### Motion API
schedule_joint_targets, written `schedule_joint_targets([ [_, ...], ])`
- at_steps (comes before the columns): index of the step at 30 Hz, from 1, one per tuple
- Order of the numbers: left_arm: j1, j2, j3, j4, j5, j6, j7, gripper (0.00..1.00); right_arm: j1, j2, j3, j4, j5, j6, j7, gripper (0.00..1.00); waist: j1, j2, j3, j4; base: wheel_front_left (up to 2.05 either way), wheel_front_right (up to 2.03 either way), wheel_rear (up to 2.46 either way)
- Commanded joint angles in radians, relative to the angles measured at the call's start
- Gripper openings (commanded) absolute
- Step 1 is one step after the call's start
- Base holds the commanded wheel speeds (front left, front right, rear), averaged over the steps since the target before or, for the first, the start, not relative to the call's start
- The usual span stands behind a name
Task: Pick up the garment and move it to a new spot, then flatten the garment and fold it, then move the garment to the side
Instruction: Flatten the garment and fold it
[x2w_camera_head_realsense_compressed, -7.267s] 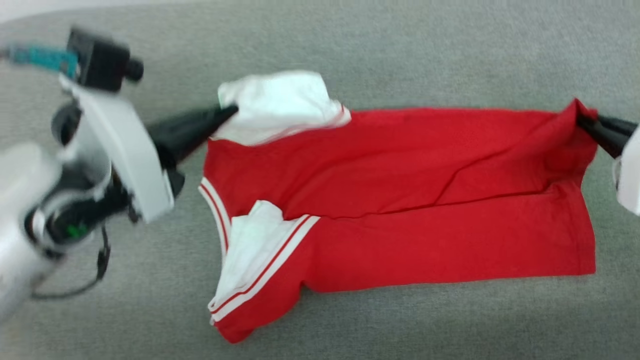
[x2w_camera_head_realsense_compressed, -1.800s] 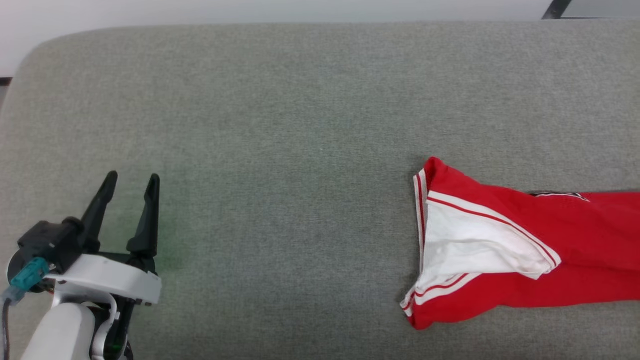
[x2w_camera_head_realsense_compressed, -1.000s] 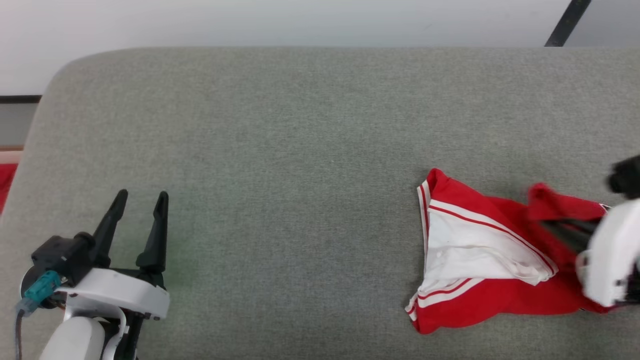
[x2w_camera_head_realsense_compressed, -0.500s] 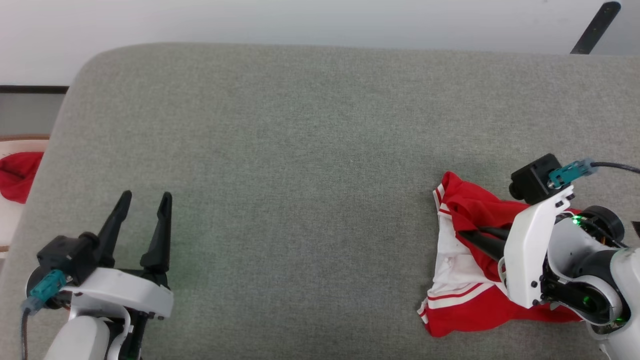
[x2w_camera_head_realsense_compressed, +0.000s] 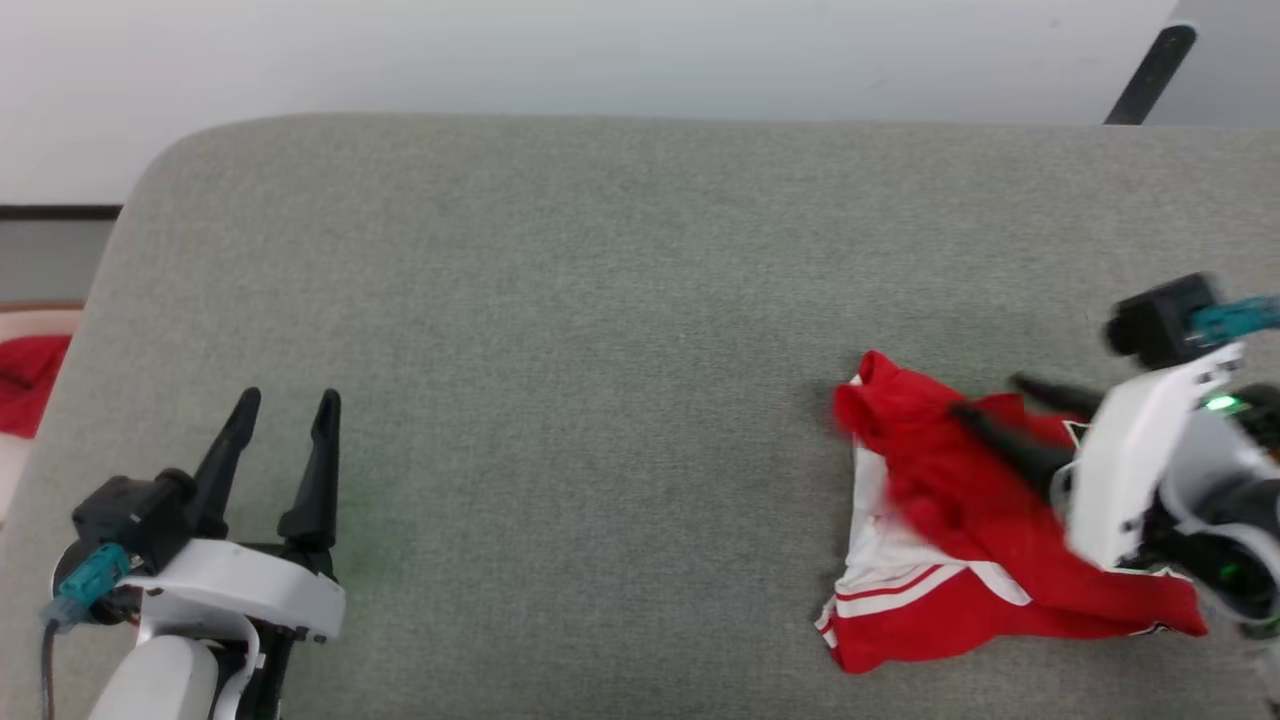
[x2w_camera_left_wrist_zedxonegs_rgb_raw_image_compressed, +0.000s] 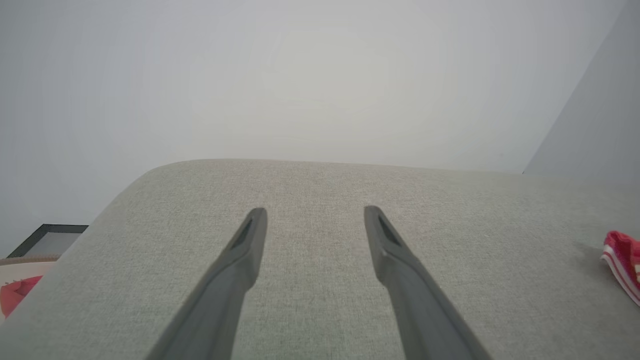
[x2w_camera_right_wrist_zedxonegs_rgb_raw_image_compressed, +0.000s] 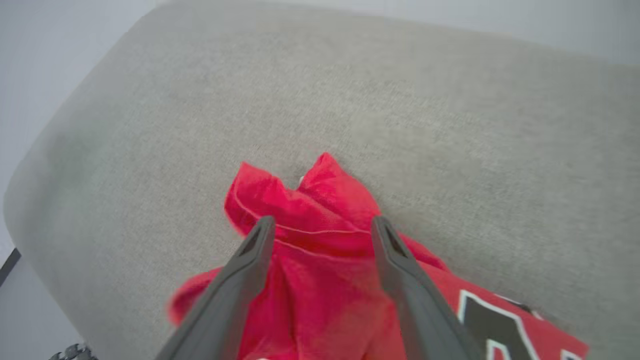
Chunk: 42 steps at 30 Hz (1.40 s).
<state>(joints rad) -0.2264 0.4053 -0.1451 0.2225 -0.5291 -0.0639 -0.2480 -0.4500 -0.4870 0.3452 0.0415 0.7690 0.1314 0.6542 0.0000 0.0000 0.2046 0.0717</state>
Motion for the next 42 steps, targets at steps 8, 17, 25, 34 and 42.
schedule_joint_targets([
  [8, 0.014, -0.005, -0.003, 0.024, -0.013, -0.003, -0.007, 1.0, 0.045, -0.071, -0.139, 0.094, -0.052, -0.001, -0.24, 1.0, 0.0, 0.0, -0.046, -0.061, 0.0, 0.0, 0.0],
  [17, 0.024, -0.003, -0.005, 0.055, -0.016, -0.008, -0.009, 1.0, 0.096, -0.068, -0.241, 0.216, -0.077, -0.001, -0.47, 1.0, 0.0, 0.0, -0.077, -0.1, 0.0, 0.0, 0.0],
  [25, 0.062, 0.002, 0.012, 0.065, -0.019, -0.012, -0.015, 1.0, 0.164, -0.071, -0.265, 0.271, -0.075, -0.001, -0.627, 1.0, 0.0, 0.0, -0.118, -0.129, 0.0, 0.0, 0.0],
  [34, 0.131, -0.006, 0.045, 0.014, -0.006, -0.003, -0.015, 1.0, 0.237, -0.087, -0.292, 0.249, -0.069, -0.001, -0.683, 1.0, 0.0, 0.0, -0.139, -0.144, 0.0, 0.0, 0.0],
  [42, 0.169, -0.01, 0.072, -0.034, 0.01, -0.001, -0.015, 1.0, 0.271, -0.092, -0.319, 0.202, -0.064, -0.001, -0.677, 1.0, 0.0, 0.0, -0.133, -0.141, 0.0, 0.0, 0.0],
])
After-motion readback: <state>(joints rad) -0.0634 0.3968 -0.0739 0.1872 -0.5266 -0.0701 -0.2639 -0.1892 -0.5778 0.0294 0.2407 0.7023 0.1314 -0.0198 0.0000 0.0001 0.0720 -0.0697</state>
